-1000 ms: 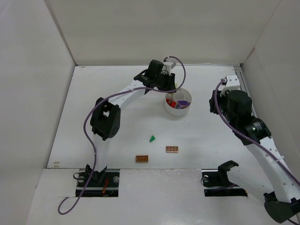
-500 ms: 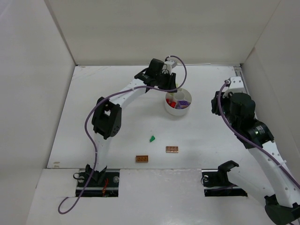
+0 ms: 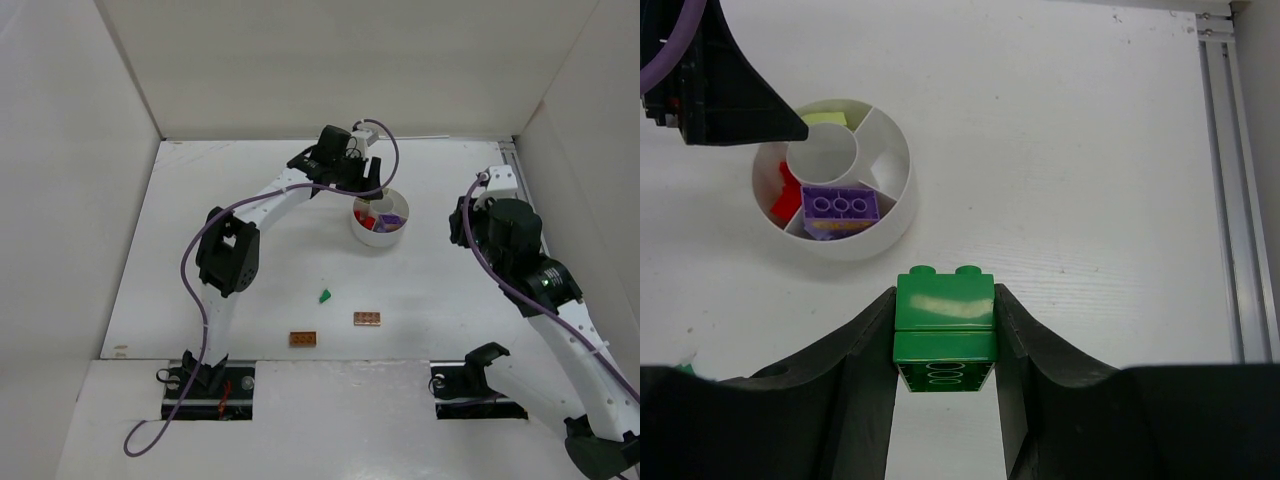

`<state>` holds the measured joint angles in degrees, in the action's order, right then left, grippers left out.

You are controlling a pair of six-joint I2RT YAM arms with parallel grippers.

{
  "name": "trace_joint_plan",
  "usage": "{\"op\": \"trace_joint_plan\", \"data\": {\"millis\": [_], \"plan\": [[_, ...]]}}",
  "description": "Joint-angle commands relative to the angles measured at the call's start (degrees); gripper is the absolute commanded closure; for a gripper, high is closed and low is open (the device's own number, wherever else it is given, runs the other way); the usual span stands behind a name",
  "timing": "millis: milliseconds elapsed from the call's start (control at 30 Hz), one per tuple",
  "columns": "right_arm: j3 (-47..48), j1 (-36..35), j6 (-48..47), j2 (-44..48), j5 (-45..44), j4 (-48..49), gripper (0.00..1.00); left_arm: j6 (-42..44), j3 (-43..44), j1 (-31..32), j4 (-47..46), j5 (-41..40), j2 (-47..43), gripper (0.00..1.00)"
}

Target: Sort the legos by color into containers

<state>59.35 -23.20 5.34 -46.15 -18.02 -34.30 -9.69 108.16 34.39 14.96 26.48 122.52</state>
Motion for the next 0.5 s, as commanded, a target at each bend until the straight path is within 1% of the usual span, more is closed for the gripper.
{"op": "trace_joint_plan", "data": {"millis": [0,100,133,200,267,300,333,367,400,433,467], "plan": [[-0.03,0.35,0.72,1.15,0.27,1.87,0.98,0.55,1.88,-0.11,-0.89,0.50,-2.10,0.37],[-0.03,0.35,0.72,1.15,0.96,1.87,0.98,0.55,1.88,-0.11,-0.90,0.50,-2.81,0.37],[-0.03,0.35,0.20,1.15,1.67,2.48,0.98,0.55,1.88,-0.11,-0.90,1.02,-2.81,0.35],[-0.03,0.35,-0.42,1.15,3.86,3.18,0.98,1.17,0.48,-0.11,-0.90,2.17,-5.08,0.35],[-0.55,0.35,-2.17,0.54,10.35,4.33,0.98,2.13,-1.19,-0.11,-2.47,5.24,-7.11,0.35],[-0.55,0.35,-3.83,-0.07,12.90,5.81,0.98,3.88,-3.72,-0.11,-3.09,6.29,-9.82,0.35],[-1.08,0.35,-4.55,-0.08,17.97,6.44,0.98,4.85,-5.22,-0.11,-3.62,8.65,-11.41,0.33],[-1.08,0.35,-5.51,-0.86,20.80,7.05,0.97,5.73,-6.81,-0.64,-4.32,9.55,-13.08,0.33],[-1.08,0.35,-6.82,-2.09,23.44,7.67,0.97,6.52,-10.39,-0.64,-4.85,10.60,-14.84,0.32],[-1.08,0.35,-7.53,-2.88,29.30,7.67,0.97,8.27,-12.69,-0.64,-5.64,13.83,-18.86,0.29],[-1.08,0.35,-8.59,-3.68,32.75,7.67,0.97,9.33,-14.97,-1.16,-6.34,15.95,-21.07,0.28]]}}
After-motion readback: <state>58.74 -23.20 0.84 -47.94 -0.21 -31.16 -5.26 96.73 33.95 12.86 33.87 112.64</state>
